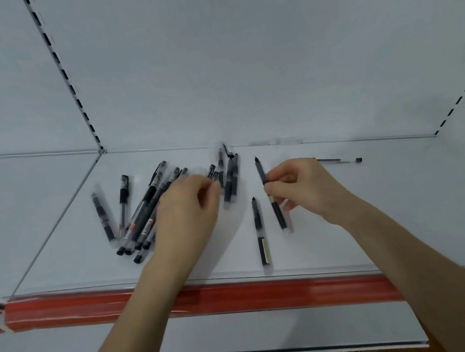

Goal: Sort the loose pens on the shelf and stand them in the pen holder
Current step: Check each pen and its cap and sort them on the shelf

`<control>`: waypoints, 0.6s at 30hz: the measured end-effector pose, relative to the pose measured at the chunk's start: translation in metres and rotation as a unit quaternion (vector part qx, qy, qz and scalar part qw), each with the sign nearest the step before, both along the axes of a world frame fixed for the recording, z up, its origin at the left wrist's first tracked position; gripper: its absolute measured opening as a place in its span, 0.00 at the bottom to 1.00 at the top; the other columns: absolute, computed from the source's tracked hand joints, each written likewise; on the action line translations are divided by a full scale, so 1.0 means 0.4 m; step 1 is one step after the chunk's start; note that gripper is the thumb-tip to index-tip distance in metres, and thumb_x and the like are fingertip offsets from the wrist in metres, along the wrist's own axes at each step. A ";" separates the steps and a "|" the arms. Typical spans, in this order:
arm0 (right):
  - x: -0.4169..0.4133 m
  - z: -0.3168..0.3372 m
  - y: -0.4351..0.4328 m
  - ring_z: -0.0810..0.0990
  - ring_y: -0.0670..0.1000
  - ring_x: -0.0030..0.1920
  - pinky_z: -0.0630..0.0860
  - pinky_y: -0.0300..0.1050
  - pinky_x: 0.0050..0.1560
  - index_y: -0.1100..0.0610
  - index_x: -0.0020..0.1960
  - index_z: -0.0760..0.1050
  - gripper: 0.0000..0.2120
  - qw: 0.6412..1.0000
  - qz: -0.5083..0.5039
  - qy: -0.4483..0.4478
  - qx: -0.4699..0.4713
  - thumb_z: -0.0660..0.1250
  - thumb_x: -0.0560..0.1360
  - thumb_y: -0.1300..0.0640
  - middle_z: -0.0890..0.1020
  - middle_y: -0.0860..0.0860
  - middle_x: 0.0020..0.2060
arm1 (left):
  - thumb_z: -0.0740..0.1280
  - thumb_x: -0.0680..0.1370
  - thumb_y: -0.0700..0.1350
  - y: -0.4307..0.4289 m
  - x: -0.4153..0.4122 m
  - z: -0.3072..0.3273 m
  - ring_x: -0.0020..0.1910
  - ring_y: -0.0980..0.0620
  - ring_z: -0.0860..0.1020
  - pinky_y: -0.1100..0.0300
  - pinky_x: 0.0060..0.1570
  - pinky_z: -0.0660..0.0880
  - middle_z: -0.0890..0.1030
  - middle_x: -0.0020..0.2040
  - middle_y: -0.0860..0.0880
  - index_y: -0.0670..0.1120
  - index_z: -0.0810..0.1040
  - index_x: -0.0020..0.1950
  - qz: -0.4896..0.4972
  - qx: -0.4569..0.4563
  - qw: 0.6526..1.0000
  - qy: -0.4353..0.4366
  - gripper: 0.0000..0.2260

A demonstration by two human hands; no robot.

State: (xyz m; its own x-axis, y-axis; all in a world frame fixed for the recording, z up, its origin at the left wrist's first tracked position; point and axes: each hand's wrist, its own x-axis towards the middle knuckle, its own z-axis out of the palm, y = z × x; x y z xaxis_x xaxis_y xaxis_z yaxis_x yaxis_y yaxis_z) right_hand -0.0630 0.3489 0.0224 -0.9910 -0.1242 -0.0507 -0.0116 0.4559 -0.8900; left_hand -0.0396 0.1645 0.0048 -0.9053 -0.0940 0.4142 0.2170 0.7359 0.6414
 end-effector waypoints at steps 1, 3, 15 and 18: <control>0.013 0.009 0.000 0.79 0.43 0.30 0.78 0.37 0.33 0.55 0.42 0.76 0.05 0.999 0.016 -0.002 -0.047 0.69 0.72 0.64 0.81 0.51 0.32 | 0.64 0.77 0.46 0.019 0.001 0.009 0.34 0.55 0.75 0.68 0.36 0.69 0.77 0.33 0.51 0.44 0.80 0.43 -0.038 0.057 0.997 -0.030 0.09; 0.037 0.022 -0.004 0.81 0.43 0.32 0.78 0.37 0.34 0.54 0.44 0.77 0.05 0.996 0.046 0.009 -0.076 0.70 0.71 0.63 0.82 0.50 0.34 | 0.65 0.76 0.47 0.055 0.002 0.025 0.35 0.54 0.79 0.64 0.39 0.74 0.81 0.35 0.50 0.48 0.81 0.41 -0.103 0.167 0.977 -0.081 0.08; -0.136 0.009 0.073 0.78 0.55 0.53 0.71 0.45 0.57 0.64 0.55 0.77 0.10 0.948 -0.007 0.196 0.251 0.62 0.75 0.65 0.81 0.58 0.52 | 0.60 0.79 0.41 0.067 0.002 0.045 0.30 0.52 0.82 0.55 0.39 0.80 0.81 0.35 0.46 0.42 0.73 0.43 -0.116 0.372 0.905 -0.169 0.07; -0.208 0.005 0.077 0.73 0.56 0.61 0.68 0.47 0.62 0.60 0.62 0.74 0.15 0.912 0.066 0.117 0.387 0.62 0.76 0.64 0.76 0.56 0.61 | 0.60 0.79 0.42 0.054 0.014 0.052 0.28 0.53 0.80 0.58 0.35 0.80 0.80 0.34 0.46 0.41 0.73 0.45 -0.119 0.369 0.905 -0.173 0.06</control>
